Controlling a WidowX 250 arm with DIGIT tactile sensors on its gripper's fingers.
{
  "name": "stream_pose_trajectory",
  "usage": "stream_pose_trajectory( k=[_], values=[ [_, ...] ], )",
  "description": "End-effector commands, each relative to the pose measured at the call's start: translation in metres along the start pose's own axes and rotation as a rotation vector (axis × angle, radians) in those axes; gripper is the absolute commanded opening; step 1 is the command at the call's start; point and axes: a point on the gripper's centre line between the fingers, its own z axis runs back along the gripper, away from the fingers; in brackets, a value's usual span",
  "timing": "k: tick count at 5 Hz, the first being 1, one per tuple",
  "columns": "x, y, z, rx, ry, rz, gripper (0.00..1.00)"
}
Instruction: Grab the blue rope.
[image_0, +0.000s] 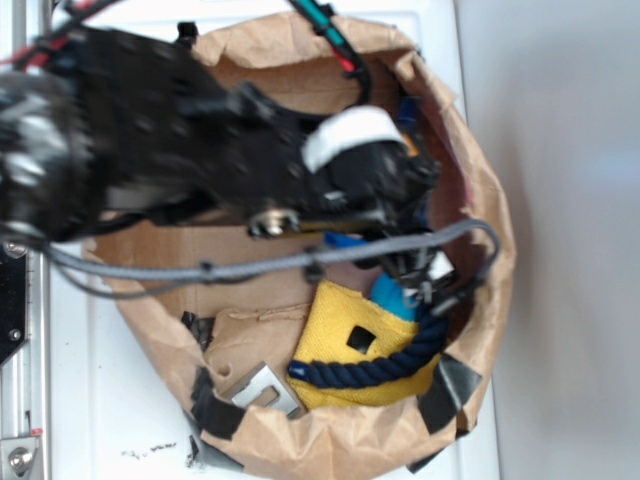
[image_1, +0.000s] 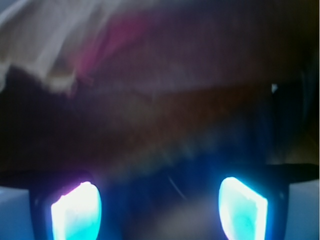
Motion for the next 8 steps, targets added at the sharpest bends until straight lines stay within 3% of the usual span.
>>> stream_pose_trajectory(
  k=[1, 2, 4, 5, 6, 7, 8],
  values=[
    [0.018, -0.008, 0.002, -0.008, -0.024, -0.004, 0.00],
    [0.019, -0.006, 0.006, 0.001, -0.020, 0.003, 0.00],
    [0.026, 0.005, 0.027, -0.024, 0.106, 0.027, 0.00],
    [0.026, 0.013, 0.037, -0.033, 0.140, 0.015, 0.00],
    [0.022, 0.020, 0.038, 0.018, 0.189, -0.027, 1.00],
    [0.010, 0.025, 0.039, 0.118, 0.295, -0.023, 1.00],
    [-0.007, 0.029, 0.048, 0.135, 0.336, -0.056, 1.00]
  ],
)
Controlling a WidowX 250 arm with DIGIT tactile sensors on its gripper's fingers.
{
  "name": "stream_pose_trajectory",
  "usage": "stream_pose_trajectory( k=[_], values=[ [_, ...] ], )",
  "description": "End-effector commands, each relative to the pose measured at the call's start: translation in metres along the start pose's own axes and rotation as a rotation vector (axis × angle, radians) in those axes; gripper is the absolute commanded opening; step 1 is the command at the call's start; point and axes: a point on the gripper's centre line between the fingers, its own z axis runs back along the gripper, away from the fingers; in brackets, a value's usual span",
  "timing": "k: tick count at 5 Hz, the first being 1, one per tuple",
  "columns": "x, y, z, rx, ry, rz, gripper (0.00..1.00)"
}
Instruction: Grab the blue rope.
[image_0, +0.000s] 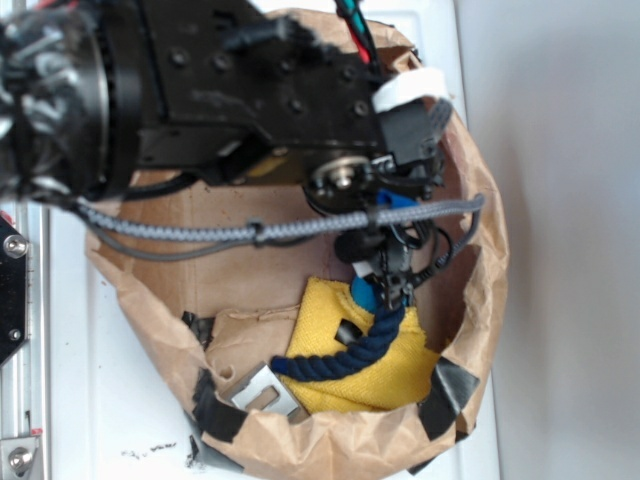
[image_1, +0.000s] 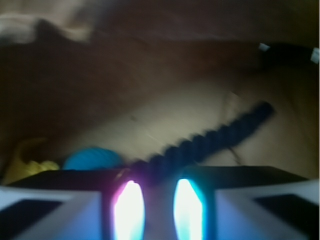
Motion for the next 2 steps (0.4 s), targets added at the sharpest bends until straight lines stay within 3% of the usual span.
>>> stream_pose_trajectory(
  k=[1, 2],
  values=[
    [-0.011, 0.003, 0.023, -0.017, -0.005, -0.060, 1.00],
    [-0.023, -0.005, 0.025, -0.094, 0.029, -0.151, 1.00]
  ],
)
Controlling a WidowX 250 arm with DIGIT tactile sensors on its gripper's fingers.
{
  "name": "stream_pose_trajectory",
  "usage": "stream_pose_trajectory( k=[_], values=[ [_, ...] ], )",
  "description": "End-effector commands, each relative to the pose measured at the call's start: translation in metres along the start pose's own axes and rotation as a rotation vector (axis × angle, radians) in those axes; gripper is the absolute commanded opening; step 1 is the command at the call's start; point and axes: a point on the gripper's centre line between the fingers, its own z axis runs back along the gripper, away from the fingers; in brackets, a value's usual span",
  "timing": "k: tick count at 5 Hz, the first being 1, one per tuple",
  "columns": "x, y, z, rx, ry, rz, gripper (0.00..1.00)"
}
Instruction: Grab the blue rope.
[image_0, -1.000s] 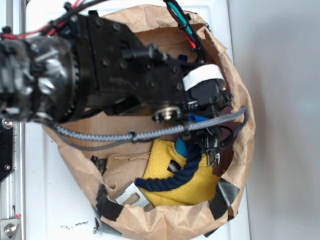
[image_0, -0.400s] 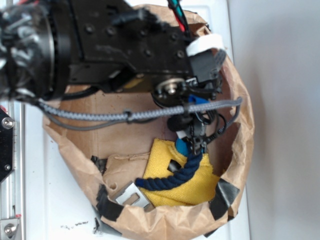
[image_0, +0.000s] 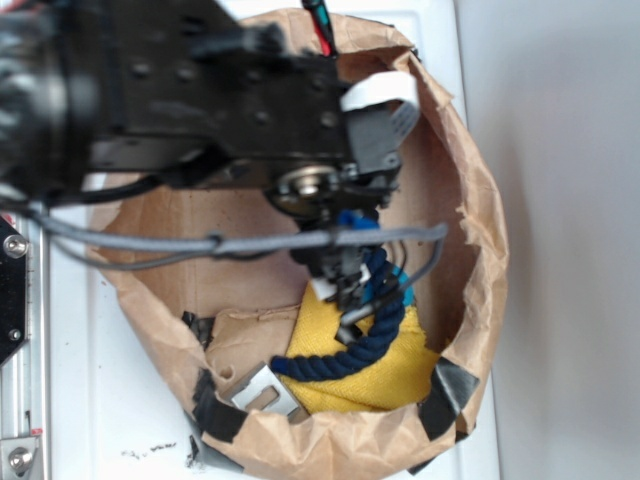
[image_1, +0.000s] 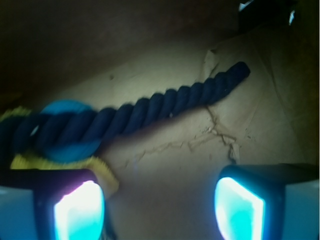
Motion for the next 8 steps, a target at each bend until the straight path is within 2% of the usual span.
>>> stream_pose_trajectory(
  k=[1, 2, 3, 7, 8],
  values=[
    [-0.006, -0.030, 0.021, -0.074, -0.038, -0.119, 1.00],
    [0.001, -0.051, 0.024, -0.108, -0.040, -0.115, 1.00],
    [0.008, -0.071, 0.030, -0.079, -0.063, -0.102, 1.00],
    [0.008, -0.071, 0.030, -0.079, -0.063, -0.102, 1.00],
    [-0.003, -0.081, 0.005, -0.028, -0.093, -0.144, 1.00]
  ],
)
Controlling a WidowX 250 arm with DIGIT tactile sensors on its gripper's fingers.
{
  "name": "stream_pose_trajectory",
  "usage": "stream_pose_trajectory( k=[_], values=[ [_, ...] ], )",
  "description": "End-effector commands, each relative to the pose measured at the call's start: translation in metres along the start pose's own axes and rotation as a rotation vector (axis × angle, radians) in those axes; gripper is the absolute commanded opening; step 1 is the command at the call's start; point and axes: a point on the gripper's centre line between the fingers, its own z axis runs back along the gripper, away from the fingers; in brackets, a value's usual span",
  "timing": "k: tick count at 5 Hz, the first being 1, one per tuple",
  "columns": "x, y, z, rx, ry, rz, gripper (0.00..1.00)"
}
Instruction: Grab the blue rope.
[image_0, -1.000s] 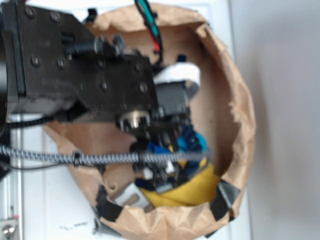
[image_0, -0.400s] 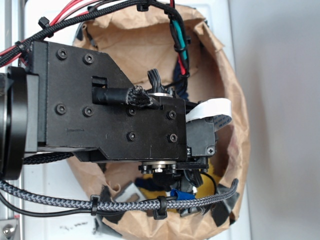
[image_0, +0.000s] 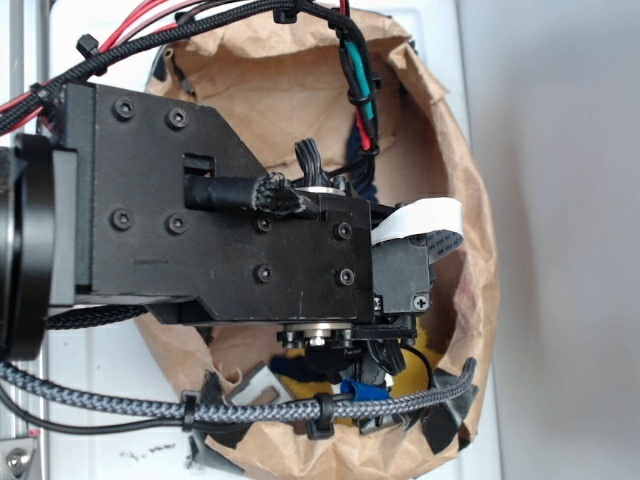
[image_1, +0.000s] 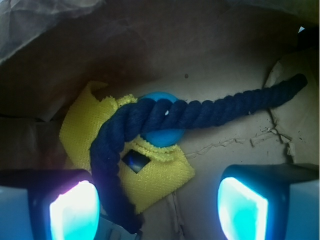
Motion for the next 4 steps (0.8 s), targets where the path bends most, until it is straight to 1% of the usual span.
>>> stream_pose_trajectory(
  k=[1, 2, 3, 4],
  values=[
    [-0.005, -0.031, -0.014, 0.012, -0.095, -0.125, 1.00],
    [-0.006, -0.047, -0.014, -0.065, -0.091, -0.165, 1.00],
    [0.005, -0.043, -0.011, -0.148, -0.068, -0.150, 1.00],
    [0.012, -0.039, -0.027, -0.129, -0.073, -0.135, 1.00]
  ],
)
